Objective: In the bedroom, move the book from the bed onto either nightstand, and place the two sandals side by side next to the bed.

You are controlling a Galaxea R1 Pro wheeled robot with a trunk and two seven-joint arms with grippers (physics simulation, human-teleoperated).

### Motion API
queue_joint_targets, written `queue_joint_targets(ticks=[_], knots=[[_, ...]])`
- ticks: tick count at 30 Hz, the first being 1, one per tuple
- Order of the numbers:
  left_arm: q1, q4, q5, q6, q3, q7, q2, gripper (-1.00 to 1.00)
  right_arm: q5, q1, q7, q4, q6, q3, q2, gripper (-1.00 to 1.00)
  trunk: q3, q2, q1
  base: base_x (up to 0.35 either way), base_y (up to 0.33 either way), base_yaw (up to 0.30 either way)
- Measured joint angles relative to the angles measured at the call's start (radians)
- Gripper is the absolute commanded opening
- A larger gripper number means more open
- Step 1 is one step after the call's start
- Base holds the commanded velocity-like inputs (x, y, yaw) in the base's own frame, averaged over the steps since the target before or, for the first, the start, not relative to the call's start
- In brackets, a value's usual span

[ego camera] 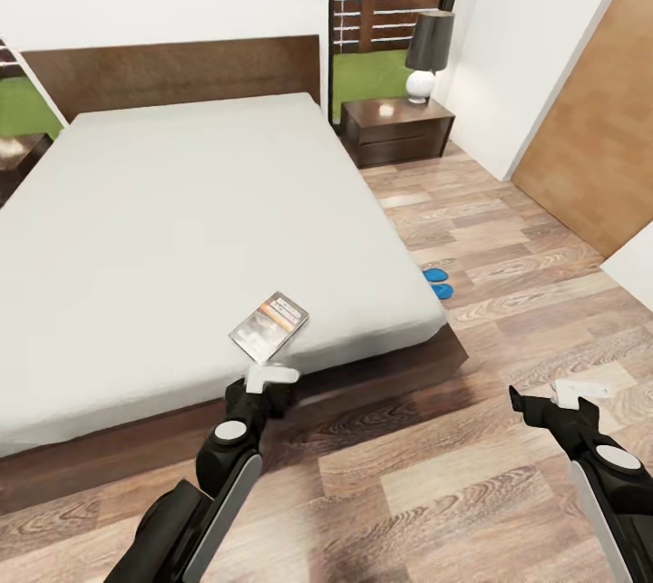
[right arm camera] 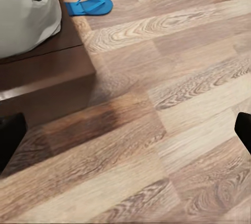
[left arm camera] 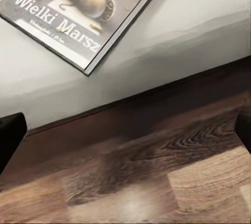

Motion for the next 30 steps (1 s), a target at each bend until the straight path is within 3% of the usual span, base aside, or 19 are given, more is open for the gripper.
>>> queue_joint_targets(ticks=[9,21,30], knots=[[0.0,0.002,0.003,0.001,0.001,-0.001,-0.004,1.0,0.0,0.0,0.0,0.0,-0.003,0.0,0.0,1.0,0.002,0.0,0.0,-0.34,0.0,0.251],[0.0,0.005,0.013,-0.001,0.0,-0.003,-0.004,1.0,0.0,0.0,0.0,-0.001,-0.001,0.0,0.0,1.0,0.006,0.0,0.0,-0.341,0.0,0.089],[0.0,0.005,0.009,-0.001,0.001,-0.001,-0.004,1.0,0.001,0.0,-0.001,-0.002,-0.004,0.03,0.0,1.0,0.018,0.0,-0.001,-0.057,0.0,0.17]])
